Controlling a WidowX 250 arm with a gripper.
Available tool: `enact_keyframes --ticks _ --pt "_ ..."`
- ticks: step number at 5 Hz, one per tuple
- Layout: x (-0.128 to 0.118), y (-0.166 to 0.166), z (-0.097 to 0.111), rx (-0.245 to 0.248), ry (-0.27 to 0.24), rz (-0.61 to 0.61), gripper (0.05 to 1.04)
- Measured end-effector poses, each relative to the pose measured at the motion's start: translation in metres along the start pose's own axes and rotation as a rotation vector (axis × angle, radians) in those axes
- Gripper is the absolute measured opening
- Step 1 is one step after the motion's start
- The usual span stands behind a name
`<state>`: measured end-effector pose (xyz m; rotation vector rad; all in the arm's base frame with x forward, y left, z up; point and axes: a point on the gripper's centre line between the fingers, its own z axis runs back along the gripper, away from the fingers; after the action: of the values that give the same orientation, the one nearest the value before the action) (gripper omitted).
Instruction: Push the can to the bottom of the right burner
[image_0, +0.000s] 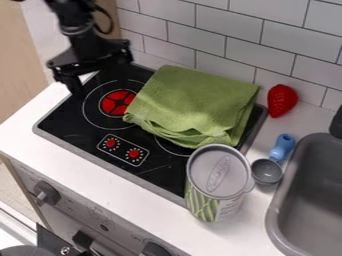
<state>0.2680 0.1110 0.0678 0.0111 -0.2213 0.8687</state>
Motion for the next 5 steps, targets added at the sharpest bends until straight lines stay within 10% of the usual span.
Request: enact_keyframes --ticks 3,5 --pt "-0.044 -0.053 0.025 -0.044 -0.041 0.595 0.999" --pt "-0.085 -0.066 0.045 0.063 0.068 0.551 0.999"
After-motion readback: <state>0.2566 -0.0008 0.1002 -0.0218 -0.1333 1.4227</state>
